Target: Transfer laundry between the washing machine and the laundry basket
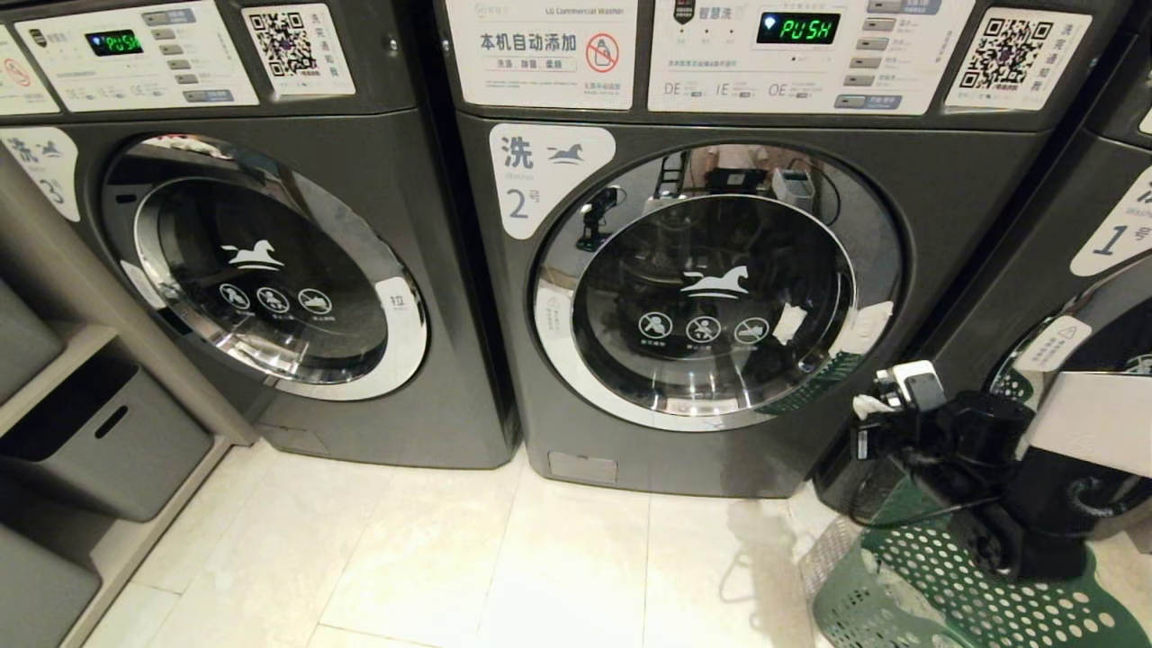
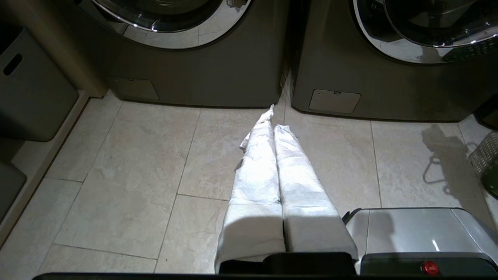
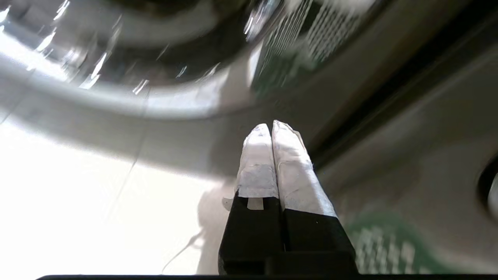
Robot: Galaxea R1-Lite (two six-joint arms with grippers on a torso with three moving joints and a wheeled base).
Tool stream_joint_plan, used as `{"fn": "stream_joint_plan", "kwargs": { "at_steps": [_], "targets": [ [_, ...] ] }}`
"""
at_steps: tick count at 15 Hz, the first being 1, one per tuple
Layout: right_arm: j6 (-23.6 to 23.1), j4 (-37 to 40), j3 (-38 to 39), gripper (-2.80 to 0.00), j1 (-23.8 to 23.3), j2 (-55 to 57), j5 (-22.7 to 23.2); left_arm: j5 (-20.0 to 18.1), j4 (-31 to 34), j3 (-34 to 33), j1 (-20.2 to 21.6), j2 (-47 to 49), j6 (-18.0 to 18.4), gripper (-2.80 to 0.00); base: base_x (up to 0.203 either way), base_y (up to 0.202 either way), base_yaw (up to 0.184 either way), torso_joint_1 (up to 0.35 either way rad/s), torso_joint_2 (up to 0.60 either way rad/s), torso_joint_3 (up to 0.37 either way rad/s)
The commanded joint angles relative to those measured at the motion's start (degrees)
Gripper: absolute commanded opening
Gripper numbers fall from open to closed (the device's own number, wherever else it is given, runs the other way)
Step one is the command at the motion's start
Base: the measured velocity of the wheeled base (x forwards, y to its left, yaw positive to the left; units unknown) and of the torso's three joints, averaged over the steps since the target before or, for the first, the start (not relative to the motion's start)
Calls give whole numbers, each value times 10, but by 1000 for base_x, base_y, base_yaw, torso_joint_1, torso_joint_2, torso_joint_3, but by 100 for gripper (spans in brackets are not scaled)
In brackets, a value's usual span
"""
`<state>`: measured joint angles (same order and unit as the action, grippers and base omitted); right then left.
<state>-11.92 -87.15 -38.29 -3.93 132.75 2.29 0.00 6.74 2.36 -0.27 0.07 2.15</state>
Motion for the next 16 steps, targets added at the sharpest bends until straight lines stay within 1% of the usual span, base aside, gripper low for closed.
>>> {"fn": "stream_joint_plan", "kwargs": {
  "at_steps": [1,3,4,6,9,13,16],
  "targets": [
    [7,-5,108,-280,6,-76,8,0,-1,0,0,-2,-1,-280,0,0,0,0,0,0],
    [18,-5,218,-280,13,-136,22,1,-1,-1,0,-2,-1,-280,0,0,0,0,0,0],
    [21,-5,256,-280,17,-173,30,1,-1,-1,0,-2,-3,-280,0,0,0,0,0,0],
    [21,-5,302,-280,28,-239,39,0,-1,-1,0,-2,-2,-280,0,0,0,0,0,0],
    [16,-5,362,-280,59,-338,40,1,-1,-1,0,-2,-2,-280,0,0,0,0,0,0],
    [8,-5,382,-280,77,-454,8,0,-1,-1,0,-2,-3,-280,0,0,0,0,0,0],
    [-18,-5,383,-280,77,-518,-5,1,-1,-1,0,-2,-3,-280,0,0,0,0,0,0]
  ]
}}
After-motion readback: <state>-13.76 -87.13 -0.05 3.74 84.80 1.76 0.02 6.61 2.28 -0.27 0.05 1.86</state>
